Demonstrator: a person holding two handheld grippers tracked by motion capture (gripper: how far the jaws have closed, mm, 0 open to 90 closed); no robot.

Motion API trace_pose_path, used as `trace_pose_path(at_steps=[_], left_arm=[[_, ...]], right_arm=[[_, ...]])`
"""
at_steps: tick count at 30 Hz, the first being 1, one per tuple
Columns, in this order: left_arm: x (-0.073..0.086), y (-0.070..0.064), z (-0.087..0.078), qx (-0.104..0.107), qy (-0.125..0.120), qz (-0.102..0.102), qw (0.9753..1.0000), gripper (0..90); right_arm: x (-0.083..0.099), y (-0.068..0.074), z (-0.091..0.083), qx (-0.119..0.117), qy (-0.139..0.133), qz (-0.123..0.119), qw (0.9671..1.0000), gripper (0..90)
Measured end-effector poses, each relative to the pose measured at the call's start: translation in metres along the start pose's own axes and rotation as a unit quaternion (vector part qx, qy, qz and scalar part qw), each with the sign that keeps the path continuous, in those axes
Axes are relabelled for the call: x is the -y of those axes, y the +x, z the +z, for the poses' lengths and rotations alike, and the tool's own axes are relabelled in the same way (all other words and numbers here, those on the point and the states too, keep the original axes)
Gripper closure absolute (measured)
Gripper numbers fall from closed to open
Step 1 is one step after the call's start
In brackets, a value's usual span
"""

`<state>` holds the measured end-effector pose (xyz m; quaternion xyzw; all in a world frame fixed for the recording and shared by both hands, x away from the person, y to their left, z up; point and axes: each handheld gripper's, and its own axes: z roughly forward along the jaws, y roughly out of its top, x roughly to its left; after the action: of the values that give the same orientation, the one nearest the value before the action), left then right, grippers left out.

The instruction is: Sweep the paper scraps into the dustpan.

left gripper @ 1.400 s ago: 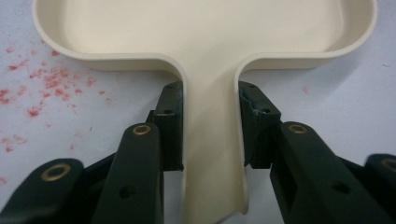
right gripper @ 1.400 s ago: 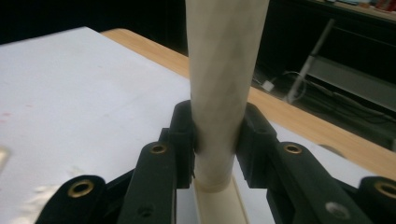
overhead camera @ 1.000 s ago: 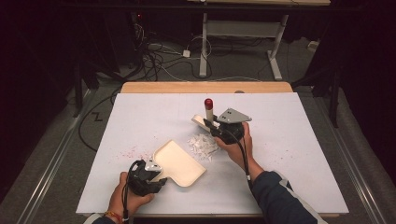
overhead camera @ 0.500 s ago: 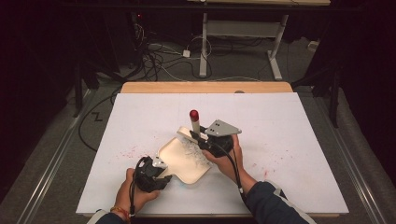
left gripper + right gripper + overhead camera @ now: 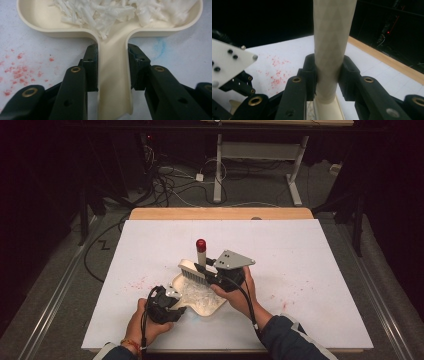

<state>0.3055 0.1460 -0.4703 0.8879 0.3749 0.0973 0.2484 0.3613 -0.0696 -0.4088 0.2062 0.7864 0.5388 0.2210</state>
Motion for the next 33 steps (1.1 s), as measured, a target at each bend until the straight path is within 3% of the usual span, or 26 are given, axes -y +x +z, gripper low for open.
trace_pose_path(at_steps=[5,11,16,20,22,26,30,33], left_arm=[[0.002,0.001,0.000,0.002,-0.002,-0.001,1.0000,63.3],[0.002,0.001,0.000,0.002,-0.004,0.000,1.0000,63.3],[0.003,0.000,0.000,0.002,-0.002,-0.002,1.0000,63.3],[0.004,0.001,-0.002,0.001,0.002,0.001,1.0000,63.3],[0.006,0.002,-0.003,0.000,0.002,0.001,1.0000,63.4],[0.007,0.004,-0.005,0.002,0.003,-0.004,1.0000,63.3],[0.006,0.004,-0.005,-0.005,0.002,-0.005,1.0000,63.3],[0.006,0.004,-0.004,-0.005,0.001,-0.007,1.0000,63.3]], right_arm=[[-0.012,-0.010,-0.013,0.010,-0.022,-0.002,0.9997,71.3],[-0.018,-0.024,-0.031,0.035,-0.015,-0.010,0.9992,71.3],[-0.007,-0.035,-0.044,0.058,0.002,-0.004,0.9983,71.3],[0.011,-0.042,-0.045,0.092,0.028,-0.027,0.9950,71.3],[0.020,-0.046,-0.044,0.096,0.041,-0.020,0.9944,71.3],[0.027,-0.038,-0.043,0.082,0.040,-0.020,0.9956,71.4],[0.025,-0.017,-0.037,0.055,0.047,-0.030,0.9970,71.2],[0.020,-0.001,-0.034,0.024,0.039,-0.024,0.9987,71.3]])
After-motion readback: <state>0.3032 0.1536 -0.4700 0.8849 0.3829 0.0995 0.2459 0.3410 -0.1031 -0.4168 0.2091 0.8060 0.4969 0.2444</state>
